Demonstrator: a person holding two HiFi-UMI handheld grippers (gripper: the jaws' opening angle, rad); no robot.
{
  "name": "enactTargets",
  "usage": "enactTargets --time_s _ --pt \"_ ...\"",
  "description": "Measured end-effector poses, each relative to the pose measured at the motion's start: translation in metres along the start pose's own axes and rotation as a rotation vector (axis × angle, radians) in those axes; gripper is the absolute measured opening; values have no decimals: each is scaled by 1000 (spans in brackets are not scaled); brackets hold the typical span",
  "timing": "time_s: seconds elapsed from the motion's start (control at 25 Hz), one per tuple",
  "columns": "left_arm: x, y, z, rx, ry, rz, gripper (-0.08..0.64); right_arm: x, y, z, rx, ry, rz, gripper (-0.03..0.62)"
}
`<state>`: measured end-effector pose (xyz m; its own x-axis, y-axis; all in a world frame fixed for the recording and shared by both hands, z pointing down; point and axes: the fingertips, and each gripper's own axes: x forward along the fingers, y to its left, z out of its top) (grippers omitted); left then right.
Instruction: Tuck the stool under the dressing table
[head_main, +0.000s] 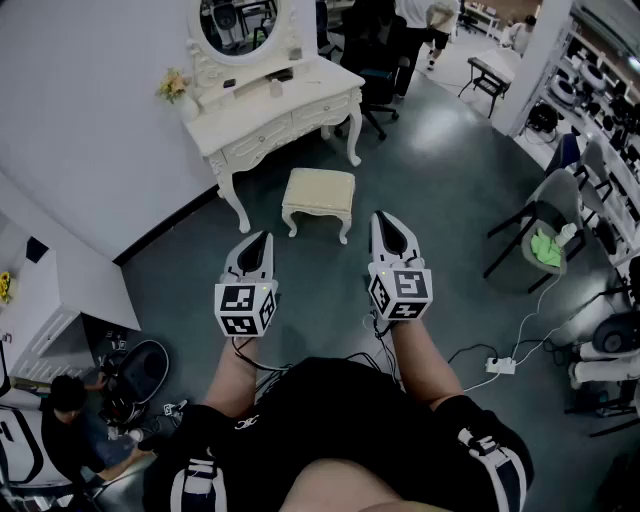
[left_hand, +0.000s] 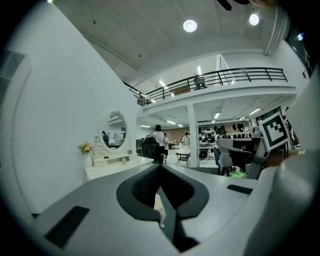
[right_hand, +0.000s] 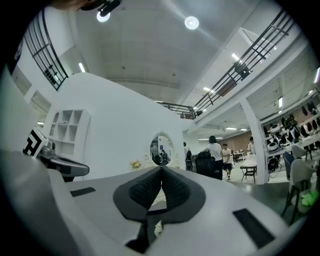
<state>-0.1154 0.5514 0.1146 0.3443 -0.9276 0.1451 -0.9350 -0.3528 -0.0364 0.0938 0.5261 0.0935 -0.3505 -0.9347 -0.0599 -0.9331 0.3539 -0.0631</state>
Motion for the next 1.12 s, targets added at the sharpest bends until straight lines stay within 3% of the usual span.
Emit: enactTargets --time_s 0.56,1.12 --pt "28 -52 13 12 -7 17 18 -8 -50 4 15 -10 24 15" --pt "51 -124 2 44 -6 41 18 -29 -107 -12 30 -12 89 15"
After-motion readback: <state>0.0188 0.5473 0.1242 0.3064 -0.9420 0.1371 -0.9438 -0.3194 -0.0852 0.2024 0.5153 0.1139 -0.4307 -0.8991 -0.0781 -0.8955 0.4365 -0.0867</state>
